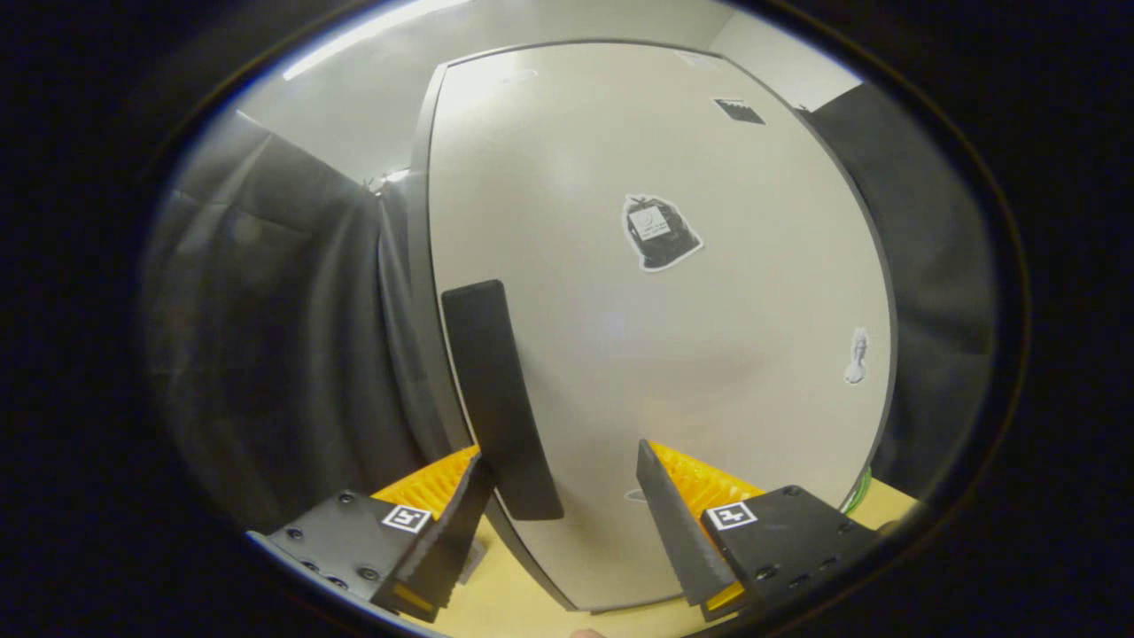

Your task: Open the shoe cabinet door, grab the shoes and put them into the shoe cabinet, then close the shoe cabinet door.

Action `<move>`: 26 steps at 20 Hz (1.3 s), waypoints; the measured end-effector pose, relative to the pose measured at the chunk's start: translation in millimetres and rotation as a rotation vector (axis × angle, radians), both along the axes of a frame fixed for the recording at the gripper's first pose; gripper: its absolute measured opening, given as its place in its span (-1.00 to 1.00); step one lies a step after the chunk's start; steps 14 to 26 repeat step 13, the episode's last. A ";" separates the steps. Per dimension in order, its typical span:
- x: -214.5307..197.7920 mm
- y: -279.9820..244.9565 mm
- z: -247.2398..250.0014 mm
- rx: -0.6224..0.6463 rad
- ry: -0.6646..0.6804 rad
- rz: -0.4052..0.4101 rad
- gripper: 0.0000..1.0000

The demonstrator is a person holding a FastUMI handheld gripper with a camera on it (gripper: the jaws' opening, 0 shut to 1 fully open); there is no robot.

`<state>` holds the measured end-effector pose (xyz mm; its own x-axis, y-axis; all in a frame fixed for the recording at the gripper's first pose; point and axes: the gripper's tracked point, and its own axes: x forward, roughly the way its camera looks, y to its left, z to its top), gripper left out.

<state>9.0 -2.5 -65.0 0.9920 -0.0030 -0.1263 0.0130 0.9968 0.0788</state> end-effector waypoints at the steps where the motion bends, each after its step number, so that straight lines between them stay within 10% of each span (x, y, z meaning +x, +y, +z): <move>1: -3.7 1.4 0.1 -0.003 0.002 0.003 0.90; 26: -35.7 -25.2 9.5 -0.027 -0.002 -0.025 0.87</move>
